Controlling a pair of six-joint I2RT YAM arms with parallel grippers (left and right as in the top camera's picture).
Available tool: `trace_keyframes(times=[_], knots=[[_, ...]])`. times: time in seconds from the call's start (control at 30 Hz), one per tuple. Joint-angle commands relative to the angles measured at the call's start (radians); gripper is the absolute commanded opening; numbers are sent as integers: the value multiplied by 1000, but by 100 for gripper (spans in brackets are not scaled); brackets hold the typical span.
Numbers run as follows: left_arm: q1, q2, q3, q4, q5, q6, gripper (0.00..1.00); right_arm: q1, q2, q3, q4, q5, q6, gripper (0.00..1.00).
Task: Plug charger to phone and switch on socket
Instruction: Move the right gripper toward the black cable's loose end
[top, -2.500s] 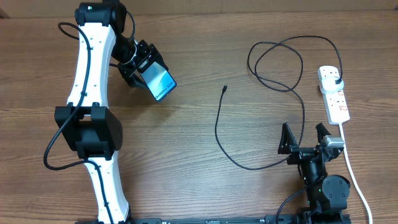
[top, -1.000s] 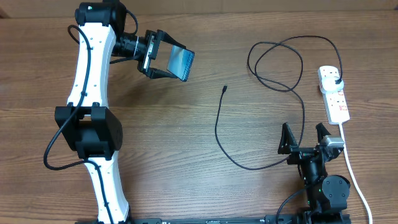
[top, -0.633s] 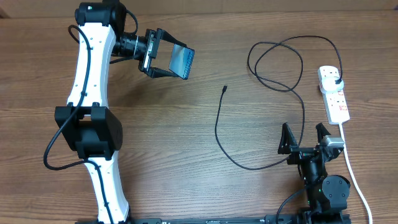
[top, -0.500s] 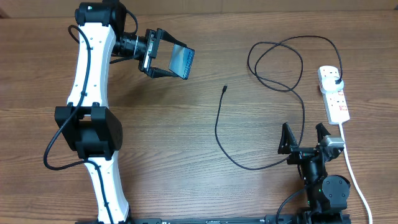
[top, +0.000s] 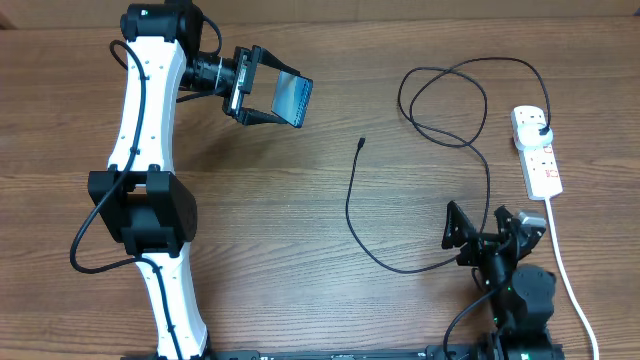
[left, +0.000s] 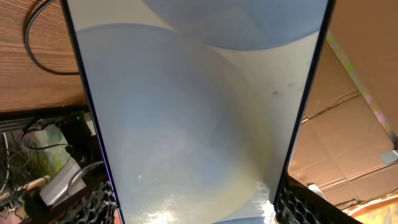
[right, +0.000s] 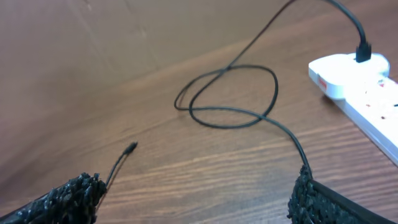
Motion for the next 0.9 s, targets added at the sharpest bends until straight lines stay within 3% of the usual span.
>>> trace_keyframes(times=[0.0,0.4,0.87], knots=[[-1,-4,32,-3,53,-14,4,4,81,110,3,-9,12,100],[-1,-4,32,-3,53,-14,4,4,370,397,-171,-9,11,100],[-1,-4,32,-3,53,-14,4,4,574,664,-393,-79,-19,100]])
